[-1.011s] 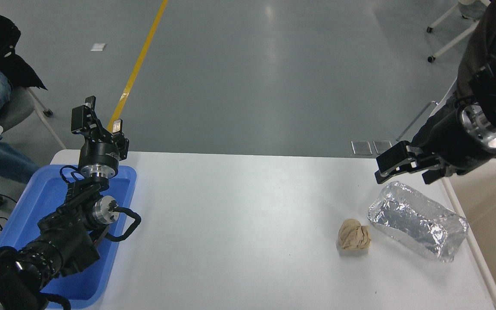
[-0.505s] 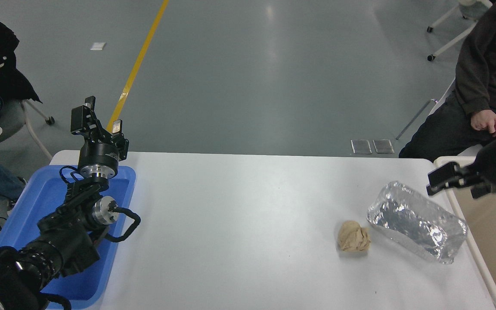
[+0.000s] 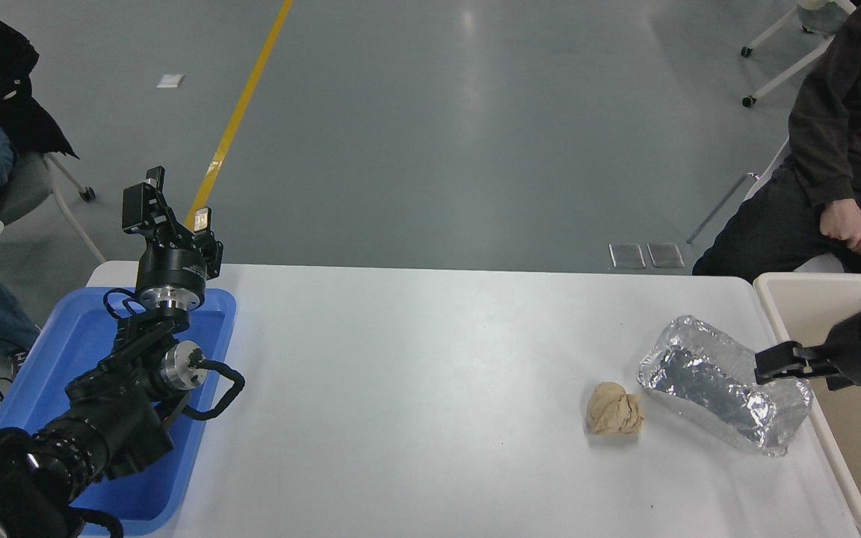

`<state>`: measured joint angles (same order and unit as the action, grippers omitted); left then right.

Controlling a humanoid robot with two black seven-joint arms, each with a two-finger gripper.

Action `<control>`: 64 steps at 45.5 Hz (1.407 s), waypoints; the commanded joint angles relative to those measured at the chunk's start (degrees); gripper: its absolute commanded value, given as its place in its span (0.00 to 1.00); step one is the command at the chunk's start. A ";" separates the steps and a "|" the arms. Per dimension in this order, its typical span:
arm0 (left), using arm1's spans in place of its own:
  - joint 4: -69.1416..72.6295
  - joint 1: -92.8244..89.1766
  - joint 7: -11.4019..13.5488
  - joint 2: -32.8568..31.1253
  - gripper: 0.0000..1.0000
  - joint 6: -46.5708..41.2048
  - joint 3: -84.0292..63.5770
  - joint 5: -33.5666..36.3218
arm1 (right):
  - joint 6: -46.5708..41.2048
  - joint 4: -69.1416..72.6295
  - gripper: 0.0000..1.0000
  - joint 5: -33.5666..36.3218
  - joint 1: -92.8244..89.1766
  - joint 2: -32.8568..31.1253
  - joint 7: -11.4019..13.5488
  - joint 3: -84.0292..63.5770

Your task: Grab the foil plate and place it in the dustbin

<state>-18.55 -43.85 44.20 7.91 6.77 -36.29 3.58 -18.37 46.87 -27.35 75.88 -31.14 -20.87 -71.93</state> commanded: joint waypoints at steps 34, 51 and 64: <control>0.00 -0.01 0.01 0.00 1.00 0.00 -0.01 0.02 | 0.97 -20.50 0.41 5.29 -19.19 6.18 6.63 9.35; 0.00 -0.01 0.01 0.00 1.00 0.00 0.08 0.02 | 0.97 -20.50 0.00 5.29 -19.19 5.91 6.54 9.08; 0.00 -0.01 0.01 0.00 1.00 0.00 -0.01 0.02 | 0.00 -19.97 0.00 4.76 -15.33 3.72 6.19 8.29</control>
<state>-18.54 -43.86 44.21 7.91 6.77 -36.27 3.61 -17.70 26.43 -22.13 57.75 -25.72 -14.38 -63.11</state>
